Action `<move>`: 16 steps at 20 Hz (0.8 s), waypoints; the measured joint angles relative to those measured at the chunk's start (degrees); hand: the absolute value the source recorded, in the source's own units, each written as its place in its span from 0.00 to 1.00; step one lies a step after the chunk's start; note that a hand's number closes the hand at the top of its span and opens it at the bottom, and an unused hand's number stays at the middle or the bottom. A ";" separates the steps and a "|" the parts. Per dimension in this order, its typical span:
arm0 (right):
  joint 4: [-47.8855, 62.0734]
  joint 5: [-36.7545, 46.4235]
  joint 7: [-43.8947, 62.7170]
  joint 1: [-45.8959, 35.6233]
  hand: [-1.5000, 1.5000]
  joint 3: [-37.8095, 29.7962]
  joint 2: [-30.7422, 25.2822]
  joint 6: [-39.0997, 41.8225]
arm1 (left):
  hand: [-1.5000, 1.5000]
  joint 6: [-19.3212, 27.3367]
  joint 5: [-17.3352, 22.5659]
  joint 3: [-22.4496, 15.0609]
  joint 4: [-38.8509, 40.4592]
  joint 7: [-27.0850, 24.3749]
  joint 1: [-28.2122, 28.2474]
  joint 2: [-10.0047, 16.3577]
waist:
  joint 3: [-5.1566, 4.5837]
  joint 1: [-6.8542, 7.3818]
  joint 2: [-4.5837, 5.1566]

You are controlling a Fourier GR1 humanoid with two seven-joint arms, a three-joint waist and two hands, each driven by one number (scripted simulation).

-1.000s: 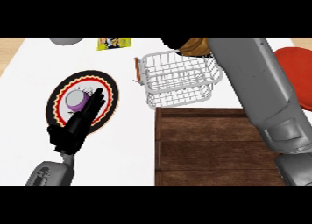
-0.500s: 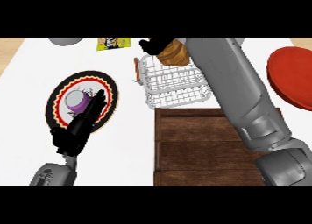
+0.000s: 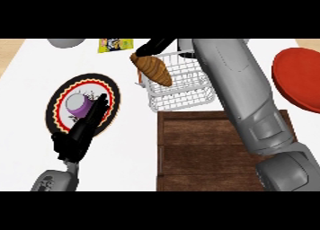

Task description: Pick the croissant from the tray and place it in the tiered basket

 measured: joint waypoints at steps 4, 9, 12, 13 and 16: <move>-2.60 0.28 -0.21 0.10 0.00 -1.30 -2.04 -5.01 | 0.50 -0.39 0.32 1.14 0.75 -0.69 -0.18 0.43 | -0.01 -0.32 -0.01; -3.72 4.00 -1.91 0.21 0.00 -2.65 -8.60 -13.90 | 0.50 -0.62 0.39 1.47 0.36 -0.60 -0.12 0.65 | -0.01 -0.21 0.14; -4.41 4.44 -4.25 1.49 0.00 -4.78 -12.91 -17.46 | 0.50 -0.28 0.19 1.56 0.73 -0.45 -0.78 0.28 | 0.01 -0.36 0.21; -4.81 3.90 -5.73 2.41 0.00 -5.91 -14.58 -17.73 | 0.50 -0.64 0.28 1.70 0.95 -0.64 -0.70 0.53 | 0.01 -0.43 0.23; -5.52 1.10 -9.82 5.18 0.00 -9.95 -19.00 -17.39 | 0.50 -0.34 -0.04 1.39 0.76 -0.12 -0.93 0.10 | 0.06 -0.54 0.25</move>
